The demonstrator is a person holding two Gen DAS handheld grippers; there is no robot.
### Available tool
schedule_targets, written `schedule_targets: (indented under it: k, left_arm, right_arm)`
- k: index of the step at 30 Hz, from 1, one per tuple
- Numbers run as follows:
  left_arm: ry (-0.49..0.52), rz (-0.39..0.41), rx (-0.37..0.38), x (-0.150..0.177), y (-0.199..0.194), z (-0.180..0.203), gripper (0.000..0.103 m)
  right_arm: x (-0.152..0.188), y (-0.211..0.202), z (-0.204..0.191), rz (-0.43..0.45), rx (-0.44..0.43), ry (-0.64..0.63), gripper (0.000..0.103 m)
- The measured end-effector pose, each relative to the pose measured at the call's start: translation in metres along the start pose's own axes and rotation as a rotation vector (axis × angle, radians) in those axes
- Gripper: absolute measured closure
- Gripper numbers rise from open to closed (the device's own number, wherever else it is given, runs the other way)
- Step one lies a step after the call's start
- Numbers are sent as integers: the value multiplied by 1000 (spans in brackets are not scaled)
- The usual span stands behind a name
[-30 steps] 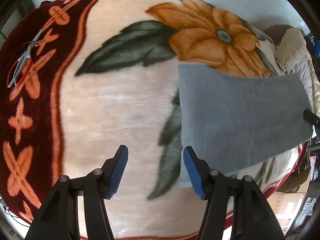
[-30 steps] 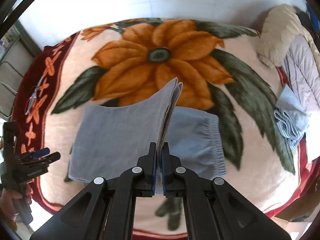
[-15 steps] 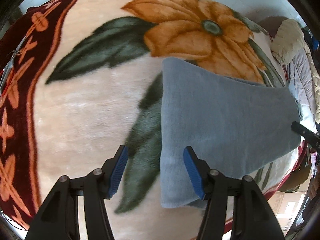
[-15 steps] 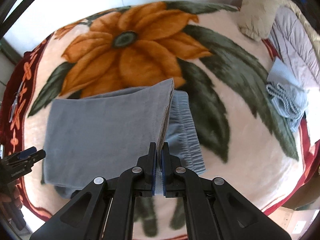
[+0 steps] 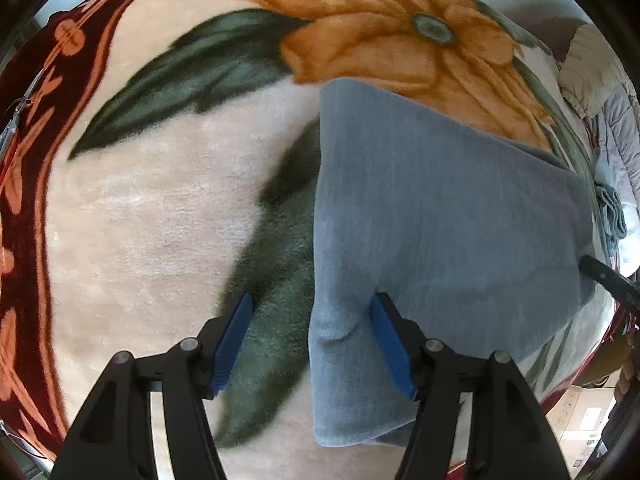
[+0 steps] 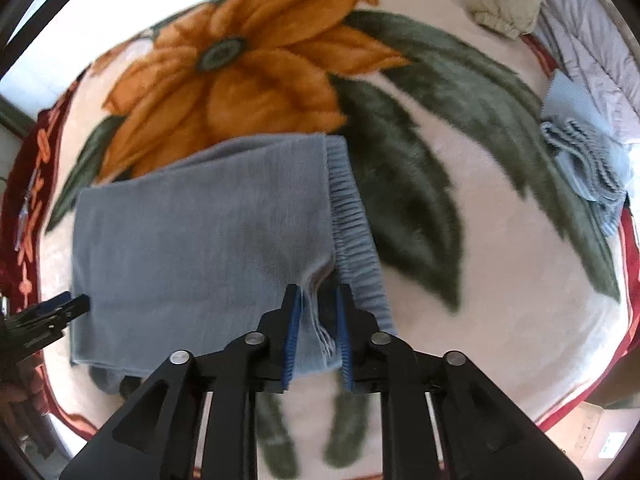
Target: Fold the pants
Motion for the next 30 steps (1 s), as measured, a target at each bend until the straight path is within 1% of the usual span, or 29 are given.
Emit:
schedule_targets:
  k: [1,5,8,12,15,17,19,24,28,30]
  left_arm:
    - [0,0,0,0,0,0,37]
    - [-10,-8,4,0,0,0,37]
    - [-14,-26,10,2,-1,-1,37]
    - [-5,-37,22,4,-2,-2,37]
    - [-13,-44,54,8,0,-1,37]
    - [-10,-40,57,10,0,-1,37]
    - [-15,-39,63,10,1,-1,37]
    - [-20,-44,91,14,-1,-4,37]
    - [-69,-58,128,15,1,-8,35]
    - [-93,-62,145,15,4,-8,34]
  right_arm:
    - [0,-7,3,12,3,4,72]
    - [4,-19,1,15,-35,15,71]
    - [7,-13,-2,8,-16,-11,71]
    - [11,4,8,-12,44,-12,71]
    - [14,17,17,-23,45,9,71]
    - [13,21,21,-21,45,19,67]
    - [12,20,22,-27,36,31,66]
    - [14,1,20,-12,67,38,66]
    - [18,-24,11,20,50,53,66]
    - [18,-35,0,38,24,60,66]
Point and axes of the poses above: each gripper's, at about its wrist camera, not at the fingertips, and y roughly the way its jaws point, z to its right, x to its underside, the point moved 10 cm from there along y, roughly the way its jaws point, and after that the axes turned 2 degrees about y, right-handed, at the moved point
